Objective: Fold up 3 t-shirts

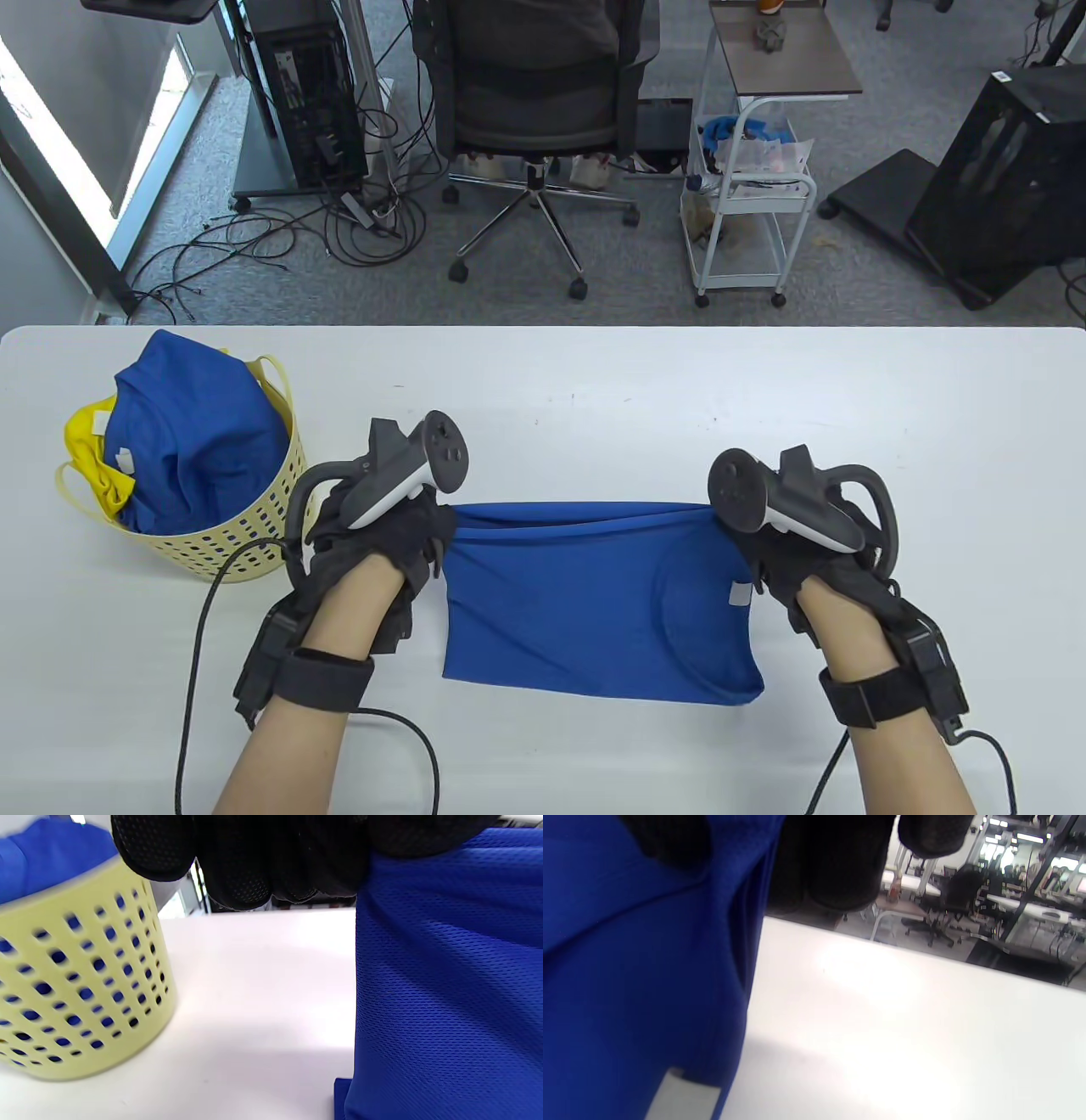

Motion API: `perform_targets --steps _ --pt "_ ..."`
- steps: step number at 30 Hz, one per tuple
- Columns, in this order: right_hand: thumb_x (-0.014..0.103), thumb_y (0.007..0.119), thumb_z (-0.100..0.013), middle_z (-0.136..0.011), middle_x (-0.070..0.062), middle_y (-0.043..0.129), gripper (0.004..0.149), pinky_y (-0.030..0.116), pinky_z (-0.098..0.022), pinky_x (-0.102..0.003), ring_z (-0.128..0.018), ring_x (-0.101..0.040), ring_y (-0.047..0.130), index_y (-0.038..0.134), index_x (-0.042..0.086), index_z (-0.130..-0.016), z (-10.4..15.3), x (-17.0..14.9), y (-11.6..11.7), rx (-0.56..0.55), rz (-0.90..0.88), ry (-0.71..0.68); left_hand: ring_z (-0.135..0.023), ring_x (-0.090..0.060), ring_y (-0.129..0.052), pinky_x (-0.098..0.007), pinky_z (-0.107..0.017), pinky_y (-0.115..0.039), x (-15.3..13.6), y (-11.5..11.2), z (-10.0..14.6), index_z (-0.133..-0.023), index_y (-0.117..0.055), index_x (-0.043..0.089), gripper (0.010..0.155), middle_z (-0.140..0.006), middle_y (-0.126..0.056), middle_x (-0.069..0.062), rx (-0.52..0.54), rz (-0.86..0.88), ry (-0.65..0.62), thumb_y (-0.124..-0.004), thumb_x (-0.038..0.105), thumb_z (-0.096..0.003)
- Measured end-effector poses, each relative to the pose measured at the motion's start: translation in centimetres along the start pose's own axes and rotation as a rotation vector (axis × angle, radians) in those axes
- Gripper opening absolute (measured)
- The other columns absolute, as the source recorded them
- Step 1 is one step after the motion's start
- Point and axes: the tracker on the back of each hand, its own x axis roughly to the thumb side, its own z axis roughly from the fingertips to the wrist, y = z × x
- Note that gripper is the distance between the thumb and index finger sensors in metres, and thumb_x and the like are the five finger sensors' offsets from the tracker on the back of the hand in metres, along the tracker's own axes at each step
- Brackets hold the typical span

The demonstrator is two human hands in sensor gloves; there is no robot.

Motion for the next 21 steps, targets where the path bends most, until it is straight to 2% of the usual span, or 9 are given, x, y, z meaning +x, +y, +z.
perform_targets --steps 4,11,13,15,17,18,19,20,21 --pt "0.035 0.075 -0.043 -0.082 -0.001 0.087 0.044 0.058 -0.064 -0.062 -0.073 -0.032 0.085 0.076 0.028 -0.086 -3.7 -0.3 3.1 0.079 -0.02 0.044 -0.075 -0.022 -0.085 -0.047 -0.062 -0.075 0.9 -2.0 -4.5 -0.075 -0.084 0.026 0.041 -0.088 -0.08 0.001 -0.006 0.028 0.032 -0.072 0.052 -0.0443" --pt "0.033 0.073 -0.044 -0.084 -0.002 0.084 0.045 0.056 -0.065 -0.062 -0.076 -0.033 0.082 0.073 0.027 -0.088 -9.0 -0.9 6.1 0.164 0.007 0.133 -0.074 -0.022 -0.086 -0.046 -0.061 -0.075 2.7 -3.9 -10.5 -0.074 -0.084 0.027 0.042 -0.087 -0.081 0.002 0.02 0.048 0.106 -0.073 0.052 -0.0432" --pt "0.034 0.073 -0.044 -0.084 -0.002 0.083 0.045 0.055 -0.065 -0.062 -0.076 -0.033 0.081 0.072 0.028 -0.088 -10.1 -0.9 7.0 0.15 0.008 0.17 -0.074 -0.021 -0.086 -0.046 -0.061 -0.076 3.0 -4.5 -11.7 -0.074 -0.084 0.027 0.042 -0.087 -0.08 0.002 0.066 0.07 0.136 -0.072 0.053 -0.0427" --pt "0.037 0.072 -0.044 -0.086 -0.002 0.082 0.046 0.055 -0.065 -0.062 -0.078 -0.034 0.08 0.072 0.029 -0.089 -10.7 -1.1 7.5 0.098 0.029 0.244 -0.074 -0.022 -0.086 -0.046 -0.061 -0.076 3.1 -5.1 -12.4 -0.073 -0.084 0.027 0.042 -0.087 -0.081 0.002 0.121 0.083 0.155 -0.072 0.053 -0.0424" --pt "0.038 0.07 -0.044 -0.092 -0.003 0.076 0.05 0.053 -0.067 -0.061 -0.081 -0.034 0.077 0.066 0.029 -0.093 -11.0 -1.3 7.8 0.047 0.064 0.305 -0.076 -0.021 -0.085 -0.045 -0.061 -0.076 3.2 -5.5 -12.3 -0.076 -0.082 0.028 0.043 -0.089 -0.079 0.002 0.234 0.083 0.161 -0.071 0.052 -0.0423" --pt "0.039 0.069 -0.044 -0.095 -0.003 0.074 0.051 0.053 -0.067 -0.061 -0.082 -0.034 0.076 0.064 0.03 -0.094 -10.8 -1.6 7.6 0.006 0.074 0.323 -0.078 -0.022 -0.084 -0.046 -0.062 -0.075 3.2 -5.6 -12.0 -0.08 -0.081 0.027 0.046 -0.091 -0.077 0.002 0.325 0.084 0.148 -0.071 0.052 -0.0421" --pt "0.039 0.07 -0.044 -0.094 -0.003 0.075 0.051 0.053 -0.067 -0.061 -0.082 -0.034 0.077 0.064 0.03 -0.094 -10.6 -1.7 7.5 -0.012 0.068 0.329 -0.081 -0.022 -0.082 -0.047 -0.064 -0.073 3.3 -5.7 -11.7 -0.084 -0.078 0.027 0.05 -0.094 -0.074 0.001 0.369 0.087 0.115 -0.071 0.053 -0.0416" --pt "0.039 0.07 -0.044 -0.094 -0.003 0.075 0.051 0.054 -0.066 -0.061 -0.081 -0.034 0.077 0.064 0.03 -0.094 -10.2 -1.9 7.2 -0.026 0.053 0.325 -0.084 -0.022 -0.079 -0.047 -0.065 -0.072 3.6 -5.8 -11.1 -0.086 -0.076 0.028 0.052 -0.096 -0.071 0.002 0.397 0.092 0.025 -0.071 0.053 -0.041" --pt "0.04 0.07 -0.044 -0.093 -0.003 0.076 0.051 0.055 -0.066 -0.061 -0.08 -0.034 0.078 0.064 0.029 -0.094 -9.9 -2.0 7.0 -0.032 0.046 0.312 -0.088 -0.022 -0.075 -0.048 -0.068 -0.069 3.9 -6.0 -10.8 -0.089 -0.072 0.03 0.053 -0.099 -0.068 0.003 0.379 0.097 -0.06 -0.071 0.053 -0.0409"
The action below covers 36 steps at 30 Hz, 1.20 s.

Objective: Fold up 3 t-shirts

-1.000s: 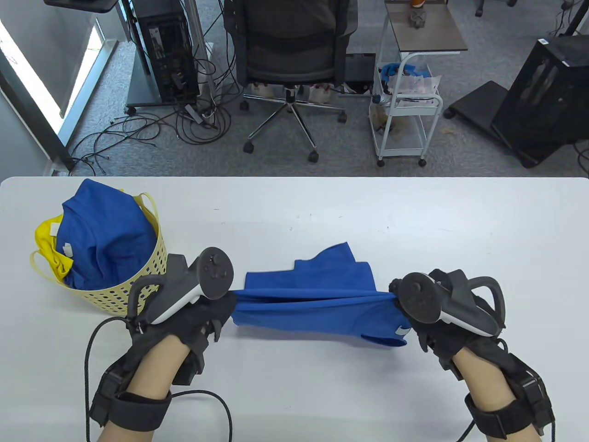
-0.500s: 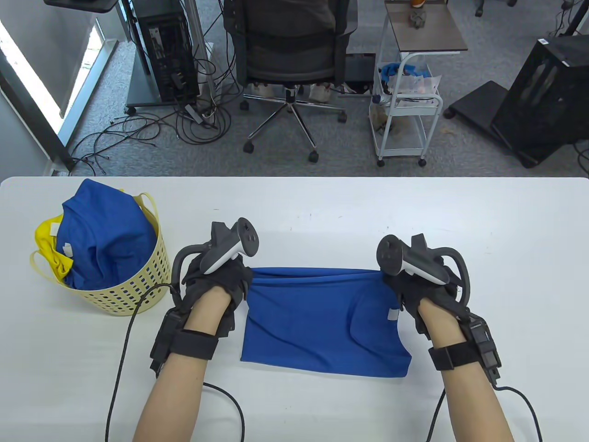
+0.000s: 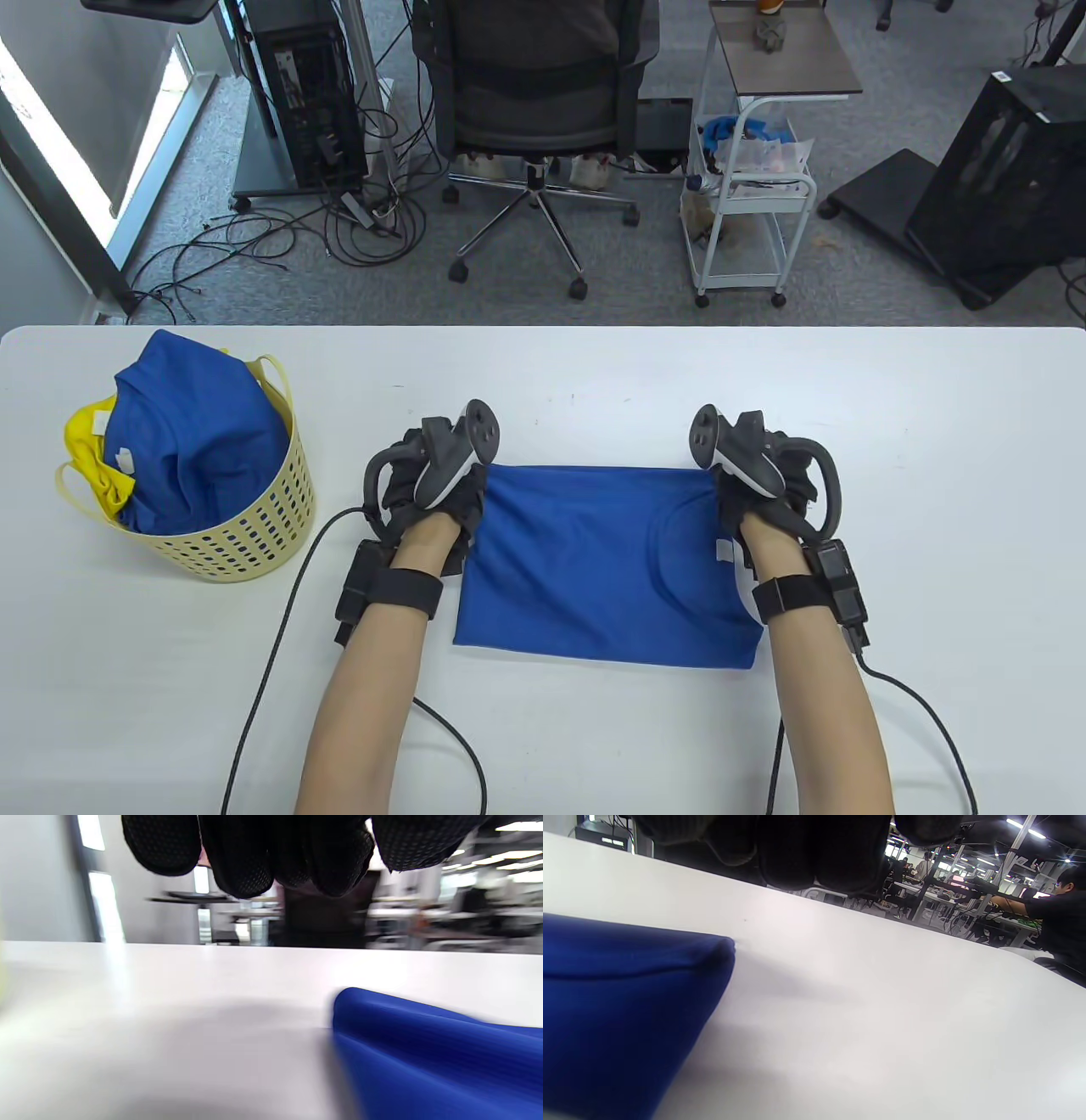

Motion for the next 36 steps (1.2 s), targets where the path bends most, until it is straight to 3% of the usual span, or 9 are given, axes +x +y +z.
perform_targets --steps 3,6,9,16,25,28,30,34,36 --pt "0.043 0.071 -0.043 -0.092 -0.004 0.077 0.053 0.058 -0.064 -0.061 -0.078 -0.034 0.081 0.064 0.028 -0.094 1.5 -0.4 -0.8 -0.027 -0.006 -0.055 -0.103 -0.024 -0.052 -0.053 -0.077 -0.055 1.3 -1.4 2.1 -0.096 -0.059 0.037 0.057 -0.108 -0.051 0.007 -0.215 0.06 -0.325 -0.071 0.051 -0.0427" --pt "0.045 0.072 -0.043 -0.093 -0.004 0.077 0.055 0.059 -0.064 -0.061 -0.078 -0.033 0.082 0.064 0.028 -0.095 3.5 -0.2 -1.2 -0.007 -0.058 -0.096 -0.109 -0.023 -0.045 -0.055 -0.079 -0.052 2.1 -3.6 3.9 -0.099 -0.05 0.047 0.061 -0.114 -0.043 0.01 -0.314 -0.078 -0.426 -0.072 0.052 -0.0423" --pt "0.046 0.072 -0.043 -0.093 -0.005 0.077 0.056 0.06 -0.063 -0.061 -0.078 -0.034 0.082 0.063 0.027 -0.096 6.0 0.5 -1.4 0.01 -0.163 -0.151 -0.109 -0.023 -0.047 -0.054 -0.078 -0.056 2.0 -6.1 5.3 -0.101 -0.043 0.049 0.064 -0.115 -0.039 0.009 -0.404 -0.23 -0.42 -0.069 0.055 -0.0422" --pt "0.049 0.073 -0.043 -0.098 -0.007 0.073 0.061 0.051 -0.067 -0.07 -0.086 -0.039 0.076 0.06 0.027 -0.098 11.2 3.1 -1.0 0.056 -0.276 -0.255 -0.11 -0.027 -0.03 -0.055 -0.078 -0.052 1.4 -7.3 8.9 -0.103 -0.024 0.047 0.069 -0.116 -0.022 0.006 -0.505 -0.154 -0.278 -0.061 0.055 -0.0452" --pt "0.054 0.073 -0.041 -0.105 -0.01 0.062 0.069 0.053 -0.066 -0.069 -0.09 -0.042 0.071 0.053 0.028 -0.101 14.5 7.9 3.2 0.131 -0.152 -0.335 -0.091 -0.032 -0.063 -0.047 -0.071 -0.064 3.1 -5.9 14.5 -0.105 -0.041 0.039 0.071 -0.107 -0.051 -0.004 -0.448 -0.227 -0.277 -0.061 0.063 -0.0413" --pt "0.06 0.071 -0.038 -0.108 -0.008 0.058 0.075 0.053 -0.066 -0.067 -0.091 -0.044 0.068 0.048 0.031 -0.103 14.5 8.5 4.6 0.142 -0.098 -0.34 -0.08 -0.021 -0.081 -0.045 -0.063 -0.075 2.8 -4.7 15.2 -0.099 -0.06 0.038 0.061 -0.096 -0.074 0.003 -0.401 -0.14 -0.327 -0.062 0.061 -0.0422" --pt "0.062 0.07 -0.037 -0.109 -0.007 0.053 0.077 0.052 -0.066 -0.067 -0.093 -0.043 0.064 0.045 0.032 -0.103 14.4 8.6 5.5 0.163 -0.056 -0.331 -0.084 -0.023 -0.08 -0.047 -0.065 -0.073 1.9 -3.3 15.4 -0.099 -0.06 0.038 0.061 -0.099 -0.073 0.002 -0.368 -0.008 -0.314 -0.063 0.06 -0.0425" --pt "0.054 0.073 -0.037 -0.109 -0.009 0.044 0.074 0.05 -0.066 -0.067 -0.094 -0.044 0.056 0.045 0.031 -0.102 14.3 8.4 5.9 0.196 -0.043 -0.337 -0.089 -0.025 -0.076 -0.049 -0.067 -0.071 -0.5 -1.9 15.6 -0.099 -0.061 0.037 0.061 -0.102 -0.07 0.002 -0.205 0.033 -0.3 -0.064 0.06 -0.0423" --pt "0.044 0.078 -0.037 -0.11 -0.012 0.041 0.071 0.047 -0.067 -0.066 -0.094 -0.049 0.052 0.047 0.031 -0.101 14.1 8.0 5.7 0.248 -0.028 -0.331 -0.09 -0.025 -0.076 -0.048 -0.067 -0.071 -1.7 -1.9 15.5 -0.098 -0.061 0.038 0.06 -0.102 -0.071 0.003 -0.204 0.025 -0.279 -0.064 0.06 -0.0423"
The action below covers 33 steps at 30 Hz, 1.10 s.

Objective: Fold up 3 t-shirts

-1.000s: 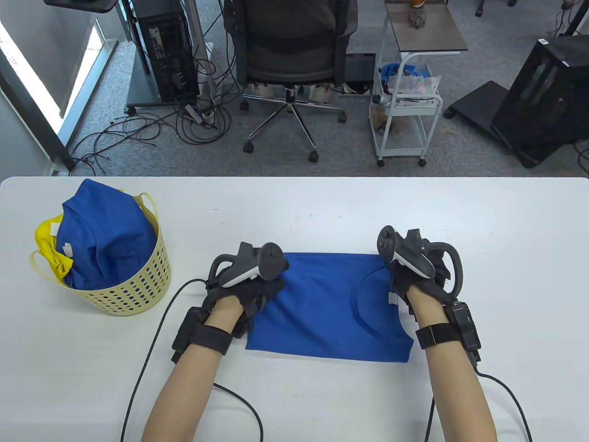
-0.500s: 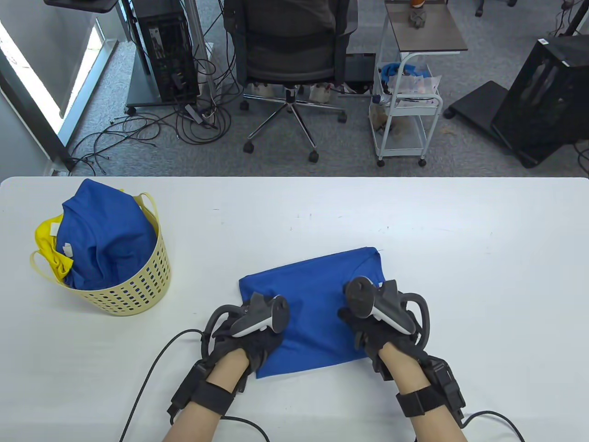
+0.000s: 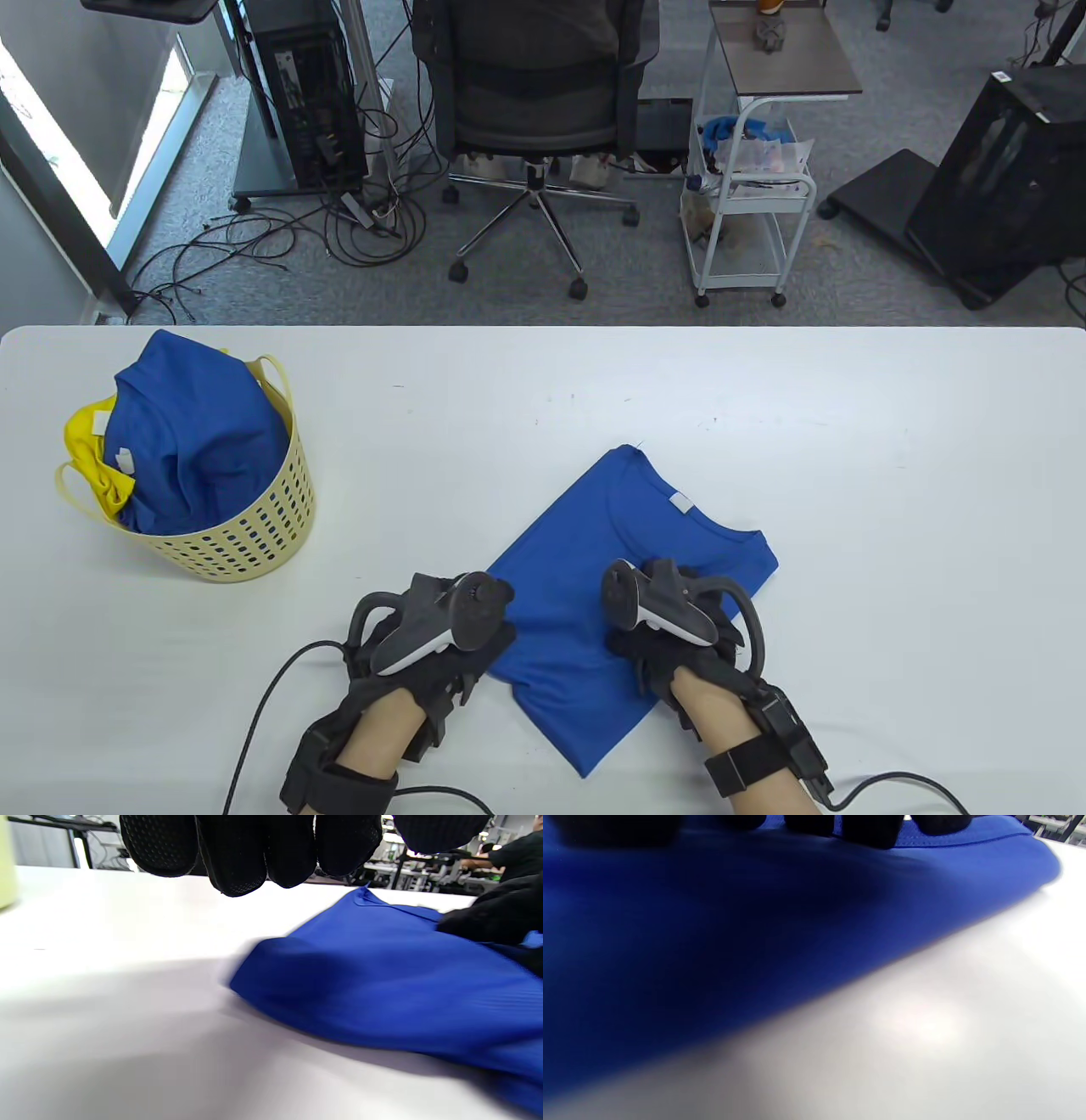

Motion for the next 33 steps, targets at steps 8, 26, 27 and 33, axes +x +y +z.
perform_targets --steps 8,26,27,33 --pt "0.02 0.083 -0.038 -0.111 -0.007 0.038 0.068 0.044 -0.068 -0.065 -0.096 -0.047 0.048 0.05 0.046 -0.091 0.1 -4.5 0.1 0.039 0.023 0.123 -0.09 -0.026 -0.076 -0.049 -0.067 -0.071 -2.7 -0.8 -0.1 -0.098 -0.063 0.036 0.061 -0.102 -0.072 0.001 -0.053 0.109 0.07 -0.065 0.059 -0.0425" --pt "0.072 0.061 -0.034 -0.108 -0.008 -0.005 0.086 0.029 -0.058 -0.087 -0.094 -0.064 0.005 0.011 0.043 -0.097 0.6 -1.0 3.2 0.151 -0.168 0.032 -0.091 -0.026 -0.076 -0.049 -0.067 -0.071 -2.4 -0.9 -0.1 -0.098 -0.064 0.036 0.06 -0.101 -0.073 0.002 -0.045 0.112 0.06 -0.065 0.059 -0.0424" --pt "0.073 0.061 -0.033 -0.107 -0.007 -0.007 0.085 0.028 -0.058 -0.087 -0.094 -0.063 0.003 0.01 0.044 -0.095 0.6 -1.2 3.1 0.146 -0.174 0.035 -0.091 -0.026 -0.076 -0.049 -0.068 -0.071 -2.4 -0.9 -0.1 -0.098 -0.064 0.036 0.06 -0.101 -0.073 0.002 -0.044 0.115 0.058 -0.065 0.059 -0.0425" --pt "0.072 0.065 -0.032 -0.108 -0.003 -0.007 0.084 0.02 -0.058 -0.086 -0.095 -0.059 -0.003 0.014 0.048 -0.094 -0.4 -4.8 3.5 0.128 -0.278 0.12 -0.091 -0.026 -0.076 -0.05 -0.067 -0.071 -2.4 -0.9 -0.1 -0.098 -0.064 0.036 0.06 -0.101 -0.073 0.002 -0.048 0.12 0.051 -0.065 0.059 -0.0425"
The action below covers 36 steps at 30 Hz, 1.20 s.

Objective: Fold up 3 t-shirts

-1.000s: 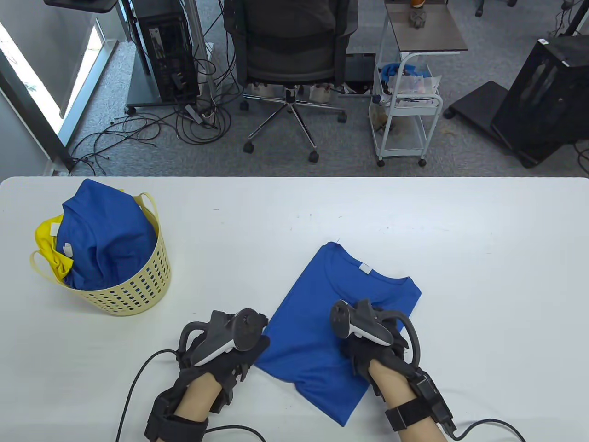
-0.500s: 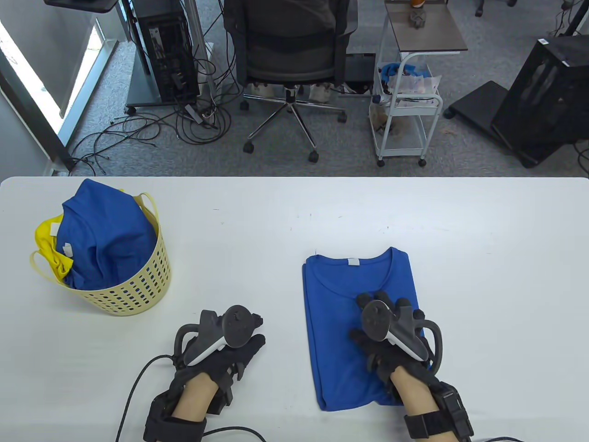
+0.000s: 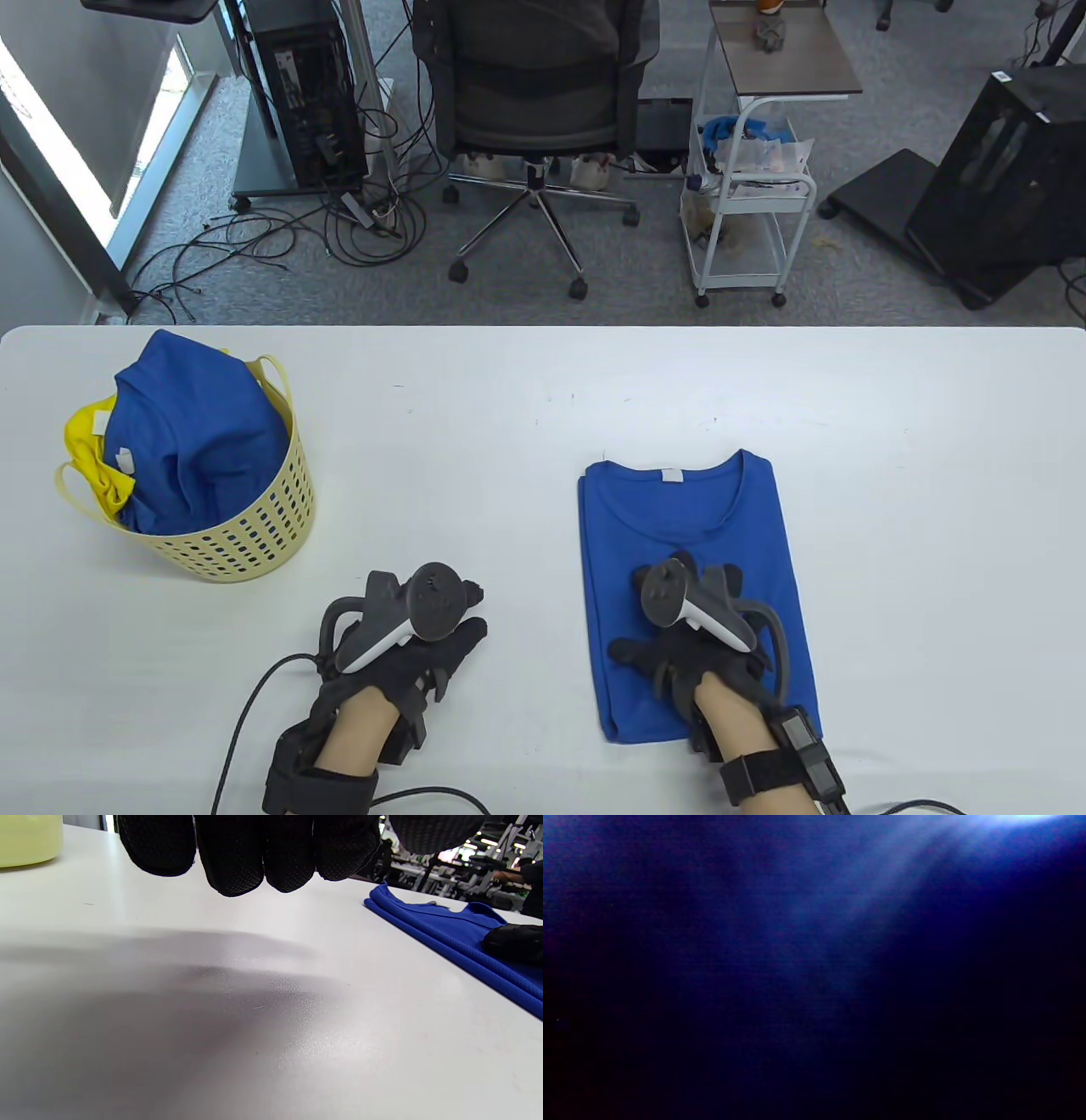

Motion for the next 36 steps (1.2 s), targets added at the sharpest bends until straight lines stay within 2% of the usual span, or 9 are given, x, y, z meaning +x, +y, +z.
perform_targets --steps 8,15,19,27,36 --pt "0.072 0.069 -0.029 -0.109 0.002 -0.005 0.084 0.016 -0.061 -0.084 -0.098 -0.053 -0.004 0.019 0.052 -0.093 -1.4 -9.0 -2.0 -0.028 -0.11 0.151 -0.09 -0.026 -0.076 -0.049 -0.067 -0.071 -0.2 0.1 0.1 -0.097 -0.064 0.036 0.059 -0.101 -0.073 0.002 -0.001 -0.001 0.009 -0.065 0.059 -0.0426" --pt "0.072 0.071 -0.028 -0.109 0.004 -0.004 0.084 0.016 -0.062 -0.083 -0.099 -0.051 -0.004 0.02 0.053 -0.092 -1.6 -15.1 -2.9 -0.036 -0.121 0.167 -0.09 -0.026 -0.077 -0.049 -0.067 -0.071 -0.8 0.3 0.1 -0.097 -0.065 0.036 0.059 -0.1 -0.074 0.002 0.009 0.007 0.032 -0.065 0.059 -0.0425" --pt "0.072 0.072 -0.028 -0.109 0.004 -0.005 0.085 0.016 -0.062 -0.083 -0.099 -0.051 -0.004 0.02 0.053 -0.092 -2.1 -16.2 -3.3 -0.03 -0.122 0.163 -0.09 -0.026 -0.077 -0.049 -0.067 -0.071 -1.2 0.2 -0.1 -0.097 -0.065 0.036 0.059 -0.1 -0.074 0.002 -0.002 -0.001 0.049 -0.065 0.059 -0.0426" --pt "0.071 0.073 -0.028 -0.109 0.004 -0.003 0.084 0.015 -0.062 -0.083 -0.099 -0.05 -0.005 0.022 0.053 -0.092 -3.3 -15.8 -3.9 -0.04 -0.126 0.132 -0.09 -0.026 -0.077 -0.049 -0.067 -0.071 -0.8 -0.6 -0.5 -0.097 -0.065 0.036 0.059 -0.1 -0.074 0.002 -0.033 -0.026 0.058 -0.065 0.059 -0.0425" --pt "0.071 0.072 -0.029 -0.109 0.003 -0.004 0.084 0.016 -0.062 -0.083 -0.099 -0.05 -0.004 0.021 0.051 -0.093 -2.8 -15.8 -3.6 -0.034 -0.082 0.075 -0.09 -0.026 -0.077 -0.049 -0.067 -0.071 -0.8 -1.0 -0.8 -0.097 -0.065 0.036 0.059 -0.1 -0.074 0.002 -0.054 -0.027 0.053 -0.065 0.058 -0.0426"
